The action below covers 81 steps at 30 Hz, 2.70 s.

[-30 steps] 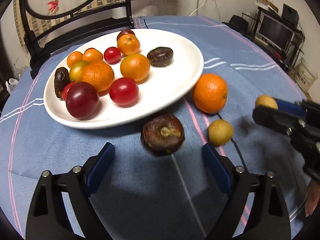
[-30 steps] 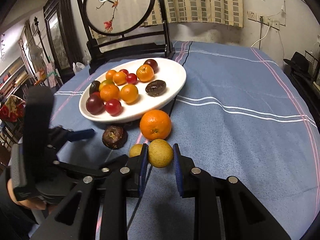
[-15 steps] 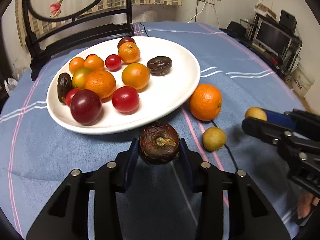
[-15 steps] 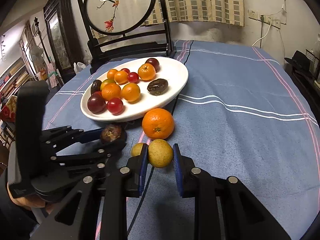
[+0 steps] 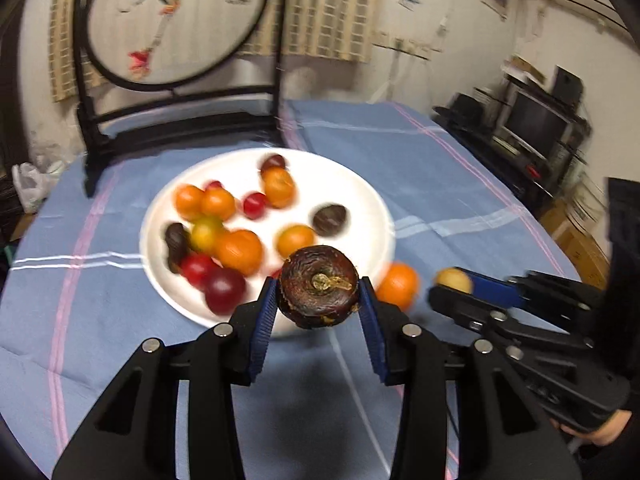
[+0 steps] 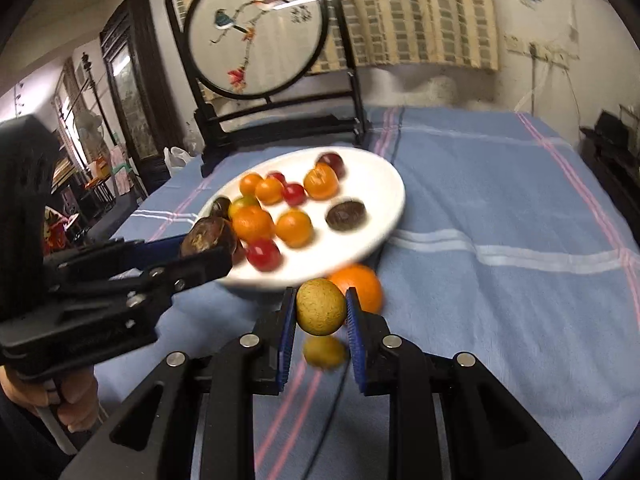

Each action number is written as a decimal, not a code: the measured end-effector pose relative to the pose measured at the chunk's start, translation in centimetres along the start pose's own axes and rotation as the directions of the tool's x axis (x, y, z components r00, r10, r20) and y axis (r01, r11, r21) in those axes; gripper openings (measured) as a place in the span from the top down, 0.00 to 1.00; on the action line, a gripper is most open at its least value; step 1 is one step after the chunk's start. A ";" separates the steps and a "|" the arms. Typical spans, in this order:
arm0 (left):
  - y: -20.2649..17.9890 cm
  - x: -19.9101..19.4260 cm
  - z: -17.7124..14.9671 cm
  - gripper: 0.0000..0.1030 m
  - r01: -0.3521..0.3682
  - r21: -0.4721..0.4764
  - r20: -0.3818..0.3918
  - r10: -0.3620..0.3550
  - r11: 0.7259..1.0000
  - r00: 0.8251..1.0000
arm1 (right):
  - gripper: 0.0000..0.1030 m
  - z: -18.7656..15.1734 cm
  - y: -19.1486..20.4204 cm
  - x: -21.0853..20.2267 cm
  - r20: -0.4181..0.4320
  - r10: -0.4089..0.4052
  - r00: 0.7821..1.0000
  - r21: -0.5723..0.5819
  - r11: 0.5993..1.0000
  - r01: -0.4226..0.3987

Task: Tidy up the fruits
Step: 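Carry dried fruit and citrus to plate with both tools and release, then grasp small yellow citrus with left tool while right tool grasps tangerine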

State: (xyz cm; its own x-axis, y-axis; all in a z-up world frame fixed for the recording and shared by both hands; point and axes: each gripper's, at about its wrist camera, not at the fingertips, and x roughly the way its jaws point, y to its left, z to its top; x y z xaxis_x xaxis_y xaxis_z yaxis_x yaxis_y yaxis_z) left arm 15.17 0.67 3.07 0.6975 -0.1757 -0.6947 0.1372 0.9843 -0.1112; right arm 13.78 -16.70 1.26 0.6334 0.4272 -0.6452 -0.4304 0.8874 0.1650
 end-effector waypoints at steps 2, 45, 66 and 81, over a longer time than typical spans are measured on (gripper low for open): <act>1.1 0.5 1.0 0.61 -0.015 -0.036 0.000 0.015 0.999 1.000 | 0.76 1.6 0.8 0.7 0.018 0.005 1.000 -0.037 0.999 -0.004; -4.1 2.7 -4.6 0.10 -0.004 0.085 -0.107 0.013 0.996 0.994 | 0.35 -1.8 -6.7 1.9 -0.054 -0.070 0.996 0.168 0.983 0.078; -8.0 7.2 -5.3 0.71 0.002 0.148 -0.167 0.023 0.989 0.986 | 0.29 -1.8 -6.9 0.9 -0.050 -0.084 0.995 0.202 0.975 0.093; -1.1 3.0 -5.7 0.72 -0.011 0.005 -0.104 0.011 1.000 0.995 | 0.29 -2.9 -4.4 3.8 -0.124 -0.135 0.983 0.043 0.989 0.142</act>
State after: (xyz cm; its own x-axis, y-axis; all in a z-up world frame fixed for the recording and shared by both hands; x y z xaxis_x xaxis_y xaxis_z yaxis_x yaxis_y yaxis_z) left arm 13.07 -0.81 -2.92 0.6220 -0.1617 -0.7661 0.1328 0.9861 -0.1003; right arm 16.20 -19.48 -4.01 0.6012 0.2782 -0.7491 -0.3079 0.9457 0.1041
